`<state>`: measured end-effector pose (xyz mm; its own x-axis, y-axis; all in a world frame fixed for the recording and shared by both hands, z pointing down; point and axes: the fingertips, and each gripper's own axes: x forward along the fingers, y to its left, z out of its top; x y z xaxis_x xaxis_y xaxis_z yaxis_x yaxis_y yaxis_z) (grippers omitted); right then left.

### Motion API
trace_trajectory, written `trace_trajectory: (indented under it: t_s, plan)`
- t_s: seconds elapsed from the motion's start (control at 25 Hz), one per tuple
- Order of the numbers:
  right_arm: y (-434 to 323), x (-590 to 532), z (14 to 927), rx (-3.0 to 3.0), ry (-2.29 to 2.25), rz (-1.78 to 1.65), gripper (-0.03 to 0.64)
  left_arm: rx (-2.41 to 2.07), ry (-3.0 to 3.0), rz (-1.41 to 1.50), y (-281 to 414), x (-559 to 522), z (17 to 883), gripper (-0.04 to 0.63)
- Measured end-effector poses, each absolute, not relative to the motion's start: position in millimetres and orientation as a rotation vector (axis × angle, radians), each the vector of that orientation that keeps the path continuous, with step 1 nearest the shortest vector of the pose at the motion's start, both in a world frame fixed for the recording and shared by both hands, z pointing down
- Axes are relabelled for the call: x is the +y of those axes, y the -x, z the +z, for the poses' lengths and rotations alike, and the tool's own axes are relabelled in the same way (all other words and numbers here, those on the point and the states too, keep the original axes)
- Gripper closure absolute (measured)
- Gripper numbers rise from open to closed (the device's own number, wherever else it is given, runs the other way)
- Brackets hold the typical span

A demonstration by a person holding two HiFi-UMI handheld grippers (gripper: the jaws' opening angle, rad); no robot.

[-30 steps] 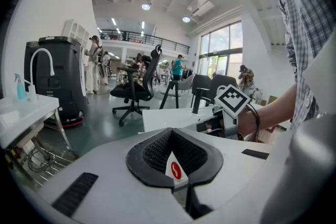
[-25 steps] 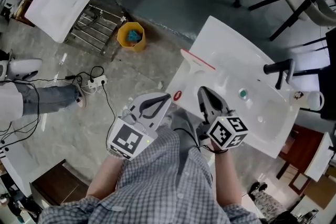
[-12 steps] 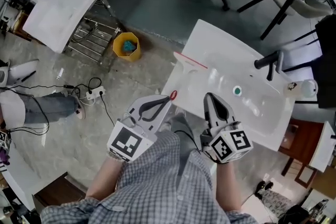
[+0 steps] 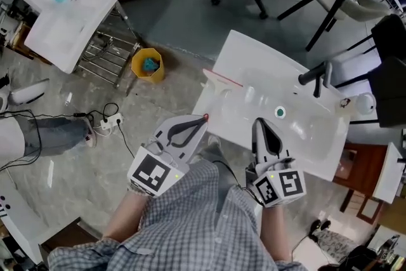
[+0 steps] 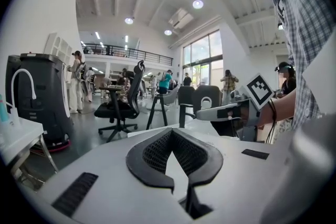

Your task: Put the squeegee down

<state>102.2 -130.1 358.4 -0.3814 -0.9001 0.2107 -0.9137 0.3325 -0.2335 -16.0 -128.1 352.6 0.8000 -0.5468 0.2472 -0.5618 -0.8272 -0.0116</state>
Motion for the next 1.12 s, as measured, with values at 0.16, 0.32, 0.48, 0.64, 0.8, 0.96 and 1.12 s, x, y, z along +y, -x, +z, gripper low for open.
trace_trajectory:
  t_s: [0.16,0.32,0.48,0.64,0.8,0.96,1.12]
  plan:
    - [-107.7,-129.8,353.2,-2.526,-1.754,0.467,0.607,-0.879,-2.919,0.366,12.1,-130.5,353.8,0.591]
    - [-111.6,-129.2,353.7,-2.515,-1.763,0.453,0.607,-0.873,-2.936,0.371,8.6,-133.2,352.4,0.591]
    - [-113.7,-128.9,354.5,-2.511,-1.766,0.45,0.607,-0.865,-2.94,0.372,6.5,-133.6,352.8,0.591]
    - [-113.5,-129.6,355.1,-2.508,-1.763,0.443,0.607,-0.864,-2.931,0.374,7.1,-133.9,354.2,0.591]
    - [-112.5,-130.1,356.0,-2.506,-1.756,0.44,0.607,-0.851,-2.923,0.385,7.1,-132.8,358.9,0.591]
    - [-111.7,-130.8,356.8,-2.506,-1.745,0.446,0.607,-0.853,-2.931,0.387,5.8,-133.7,356.6,0.591]
    - [-111.9,-131.0,357.7,-2.508,-1.74,0.442,0.607,-0.857,-2.94,0.388,5.6,-133.8,357.3,0.591]
